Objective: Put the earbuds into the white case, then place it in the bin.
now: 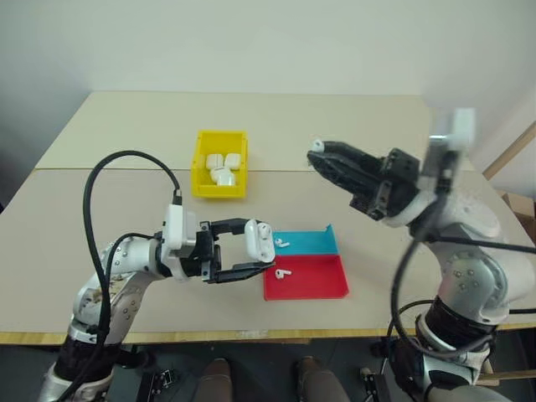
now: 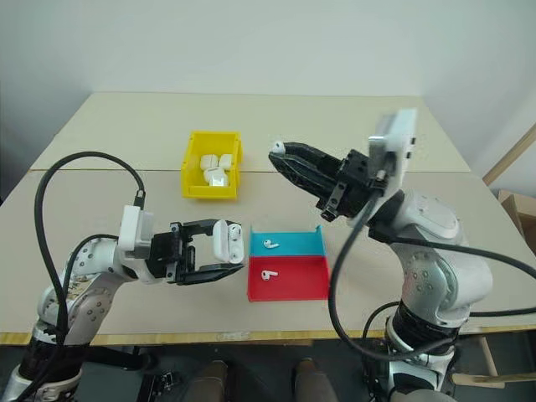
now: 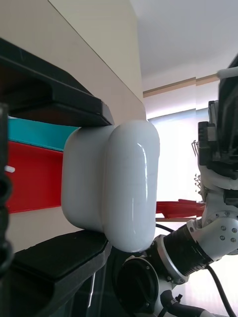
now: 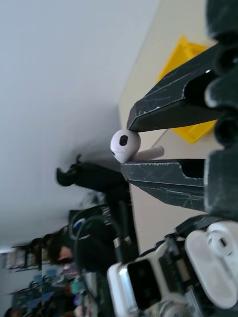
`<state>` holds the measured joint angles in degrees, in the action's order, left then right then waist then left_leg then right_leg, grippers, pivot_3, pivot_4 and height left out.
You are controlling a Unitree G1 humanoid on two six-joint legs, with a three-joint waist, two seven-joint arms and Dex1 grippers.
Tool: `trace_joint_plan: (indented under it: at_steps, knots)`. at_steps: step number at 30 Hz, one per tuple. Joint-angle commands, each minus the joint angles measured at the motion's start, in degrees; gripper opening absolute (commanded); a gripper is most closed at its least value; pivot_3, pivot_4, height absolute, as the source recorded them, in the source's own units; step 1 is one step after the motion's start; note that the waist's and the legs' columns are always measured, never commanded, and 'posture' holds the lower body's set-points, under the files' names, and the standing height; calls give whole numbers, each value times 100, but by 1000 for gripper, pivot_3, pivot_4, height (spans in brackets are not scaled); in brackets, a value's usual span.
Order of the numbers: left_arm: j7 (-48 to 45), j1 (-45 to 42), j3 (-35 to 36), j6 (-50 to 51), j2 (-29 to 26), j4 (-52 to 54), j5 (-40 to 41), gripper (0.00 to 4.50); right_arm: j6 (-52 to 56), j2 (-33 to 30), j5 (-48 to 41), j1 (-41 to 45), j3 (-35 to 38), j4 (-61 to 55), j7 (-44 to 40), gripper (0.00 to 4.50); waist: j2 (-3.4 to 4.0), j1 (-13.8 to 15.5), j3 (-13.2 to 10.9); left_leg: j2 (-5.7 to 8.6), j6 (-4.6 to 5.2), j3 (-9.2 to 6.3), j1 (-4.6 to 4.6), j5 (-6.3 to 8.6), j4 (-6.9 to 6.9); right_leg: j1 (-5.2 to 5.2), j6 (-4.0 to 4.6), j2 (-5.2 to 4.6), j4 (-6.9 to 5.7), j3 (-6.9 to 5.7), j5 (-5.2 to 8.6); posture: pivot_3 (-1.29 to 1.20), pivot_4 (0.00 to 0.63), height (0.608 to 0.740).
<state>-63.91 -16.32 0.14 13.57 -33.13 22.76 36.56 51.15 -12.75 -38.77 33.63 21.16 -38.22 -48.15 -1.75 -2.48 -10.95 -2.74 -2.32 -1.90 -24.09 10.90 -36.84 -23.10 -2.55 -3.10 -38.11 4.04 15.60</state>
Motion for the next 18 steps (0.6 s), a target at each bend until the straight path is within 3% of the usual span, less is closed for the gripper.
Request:
trace_joint_plan:
  at_steps: [1,7,13,18]
  knots:
    - [102,-227,-3,157,90,173,268,2831,-308,52,-972,-282,-30,-555,116,647,0,2,0,0,0,0,-2,0,0,-1,0,0,0,0,0,0,150,740]
    - [62,-271,-76,193,120,317,308,2831,-853,-503,-1519,-803,-358,-586,-432,647,0,3,0,2,0,0,-3,0,-2,-1,-1,-1,2,0,0,0,150,740]
    - [59,-315,-120,188,167,329,350,2831,-1472,-1220,-1151,-1097,-975,-336,-973,647,0,-4,0,1,0,1,-1,0,-2,0,-2,0,3,2,1,0,150,740]
    - [-47,-297,-107,117,244,300,451,2831,-1975,-1451,-804,-1116,-1400,-99,-1146,647,-1,4,0,2,1,1,-2,0,-3,2,-3,0,6,2,2,0,150,740]
